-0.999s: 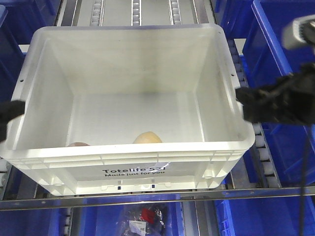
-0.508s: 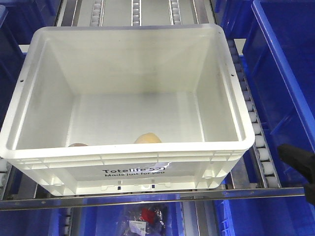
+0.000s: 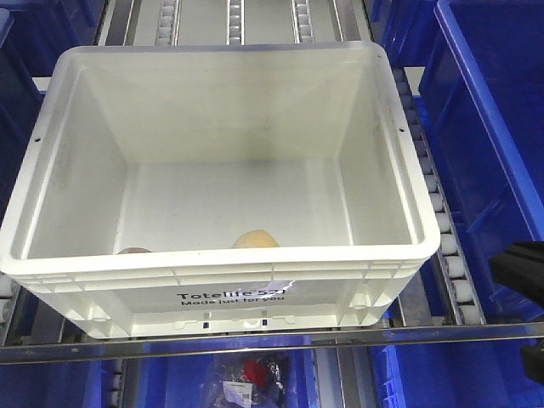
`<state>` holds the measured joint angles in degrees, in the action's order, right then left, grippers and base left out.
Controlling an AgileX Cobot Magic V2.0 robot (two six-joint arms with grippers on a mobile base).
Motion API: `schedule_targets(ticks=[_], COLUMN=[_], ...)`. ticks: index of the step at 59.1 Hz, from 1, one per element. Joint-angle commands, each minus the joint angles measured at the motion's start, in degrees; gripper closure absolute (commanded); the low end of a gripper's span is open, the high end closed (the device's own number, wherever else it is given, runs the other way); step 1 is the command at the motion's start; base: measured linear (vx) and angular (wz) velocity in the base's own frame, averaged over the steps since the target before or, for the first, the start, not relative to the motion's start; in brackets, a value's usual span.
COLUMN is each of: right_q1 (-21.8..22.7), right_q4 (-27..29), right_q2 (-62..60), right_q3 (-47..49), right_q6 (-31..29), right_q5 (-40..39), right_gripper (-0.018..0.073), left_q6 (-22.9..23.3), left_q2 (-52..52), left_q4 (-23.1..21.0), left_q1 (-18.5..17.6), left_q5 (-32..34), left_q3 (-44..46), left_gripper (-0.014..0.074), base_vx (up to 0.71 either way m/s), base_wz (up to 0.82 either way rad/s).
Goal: Place moving items into box and shelve
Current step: 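Withdraw both grippers outward from the tote rims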
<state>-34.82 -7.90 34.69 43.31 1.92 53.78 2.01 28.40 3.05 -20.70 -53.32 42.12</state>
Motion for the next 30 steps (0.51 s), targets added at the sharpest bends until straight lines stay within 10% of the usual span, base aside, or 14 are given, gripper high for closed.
schedule_targets(ticks=[1, 30], right_q1=[0.00, 0.00], right_q4=[-0.48, -0.37], right_q2=[0.06, 0.06], right_q3=[1.57, 1.57], right_q6=[-0.58, -0.32], right_q5=[-3.62, -1.68], right_gripper=[0.0580, 0.0575], left_q6=[0.09, 0.09], left_q2=[0.22, 0.22], left_q4=[-0.33, -0.33], left_q1=[-0.20, -0.20], left_q5=[3.58, 2.26], left_q3=[1.58, 1.58], left_gripper=[0.0590, 0.0619], base_vx=[0.00, 0.00], base_wz=[0.00, 0.00])
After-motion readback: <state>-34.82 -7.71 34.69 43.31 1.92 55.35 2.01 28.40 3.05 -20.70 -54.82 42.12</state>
